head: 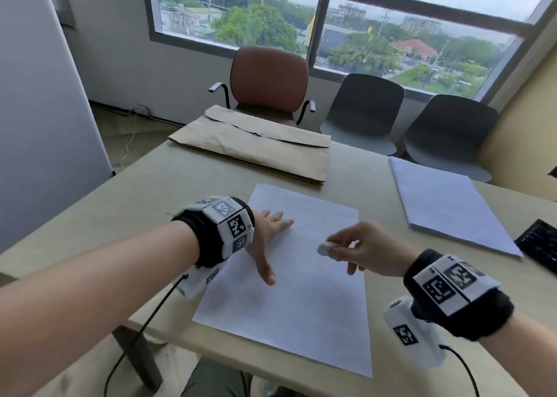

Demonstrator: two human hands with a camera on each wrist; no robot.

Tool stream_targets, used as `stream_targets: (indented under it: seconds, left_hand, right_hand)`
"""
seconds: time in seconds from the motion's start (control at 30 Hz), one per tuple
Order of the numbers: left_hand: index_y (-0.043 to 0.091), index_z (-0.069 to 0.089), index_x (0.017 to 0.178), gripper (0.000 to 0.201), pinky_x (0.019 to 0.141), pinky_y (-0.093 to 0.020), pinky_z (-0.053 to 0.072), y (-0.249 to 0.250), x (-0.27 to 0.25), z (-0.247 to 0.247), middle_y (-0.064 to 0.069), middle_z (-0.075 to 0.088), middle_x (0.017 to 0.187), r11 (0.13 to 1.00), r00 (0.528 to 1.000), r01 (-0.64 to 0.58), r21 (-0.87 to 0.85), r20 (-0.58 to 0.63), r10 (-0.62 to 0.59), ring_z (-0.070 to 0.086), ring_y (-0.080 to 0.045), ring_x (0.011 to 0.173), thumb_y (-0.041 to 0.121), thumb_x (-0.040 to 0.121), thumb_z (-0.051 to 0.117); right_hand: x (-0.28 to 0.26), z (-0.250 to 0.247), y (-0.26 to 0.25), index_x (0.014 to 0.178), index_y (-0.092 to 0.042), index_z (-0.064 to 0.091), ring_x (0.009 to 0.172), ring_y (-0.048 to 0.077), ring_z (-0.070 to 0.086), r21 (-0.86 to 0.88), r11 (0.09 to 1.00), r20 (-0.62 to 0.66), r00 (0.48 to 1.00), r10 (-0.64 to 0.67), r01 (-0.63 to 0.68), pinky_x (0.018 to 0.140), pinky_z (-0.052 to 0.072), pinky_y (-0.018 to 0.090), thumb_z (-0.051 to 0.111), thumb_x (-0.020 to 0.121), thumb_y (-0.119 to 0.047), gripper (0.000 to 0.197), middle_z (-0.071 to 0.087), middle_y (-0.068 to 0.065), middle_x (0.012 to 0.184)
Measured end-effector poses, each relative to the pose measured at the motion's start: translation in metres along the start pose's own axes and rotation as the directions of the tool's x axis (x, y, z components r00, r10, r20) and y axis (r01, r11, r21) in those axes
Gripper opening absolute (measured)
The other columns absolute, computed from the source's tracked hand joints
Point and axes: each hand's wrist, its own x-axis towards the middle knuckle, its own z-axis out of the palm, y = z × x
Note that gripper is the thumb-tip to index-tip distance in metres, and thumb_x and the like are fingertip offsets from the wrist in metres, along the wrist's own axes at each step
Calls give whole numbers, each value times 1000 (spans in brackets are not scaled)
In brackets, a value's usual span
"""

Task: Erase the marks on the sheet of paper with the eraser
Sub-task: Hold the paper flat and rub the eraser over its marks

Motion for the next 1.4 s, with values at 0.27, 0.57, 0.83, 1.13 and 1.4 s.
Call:
stream_targets:
  seconds: [0.27, 0.57, 0.83, 1.13, 1.4]
  left_hand:
    - [22, -29, 144, 134, 118, -51, -4, 5, 14, 11, -4, -33, 153, 996, 999, 23, 82, 33, -26, -25, -25, 143, 56, 67, 75]
    - [20, -30, 143, 134, 117, -54, -1, 6, 17, 12, -6, -33, 152, 996, 999, 19, 88, 32, -22, -24, -28, 143, 54, 68, 75]
    - [20, -30, 144, 137, 117, -53, -1, 4, 21, 15, -6, -33, 152, 994, 1000, 24, 107, 14, -26, -23, -28, 143, 58, 64, 76]
    - [18, -30, 143, 137, 118, -50, -2, 4, 20, 15, -5, -32, 153, 994, 999, 38, 102, 2, -39, -22, -27, 144, 58, 66, 74]
    - [17, -29, 144, 135, 118, -49, -2, 5, 18, 13, -4, -31, 153, 995, 999, 44, 89, -5, -43, -22, -26, 144, 56, 67, 75]
  right_hand:
    - [37, 21, -38, 48, -15, 38, 49, 17, 45, -367, 922, 84, 992, -97, 121, 52, 35, 27, 53, 88, -26, 45, 42, 1, 48]
    - [28, 29, -46, 77, -1, 64, 61, 17, 38, -345, 899, 266, 947, -181, 269, 61, 35, 25, 56, 85, -20, 22, 46, 4, 60]
    - [13, 39, -54, 63, -9, 55, 61, 21, 33, -331, 885, 303, 925, -227, 326, 62, 33, 28, 54, 83, -14, 21, 37, 4, 51]
    - [29, 32, -50, 81, -7, 68, 64, 21, 38, -407, 877, 142, 966, -216, 256, 63, 37, 28, 52, 84, -16, 18, 45, 1, 53]
    - [44, 21, -49, 71, -5, 64, 65, 24, 36, -429, 879, 93, 978, -189, 211, 63, 32, 24, 54, 83, -16, 19, 32, -1, 47]
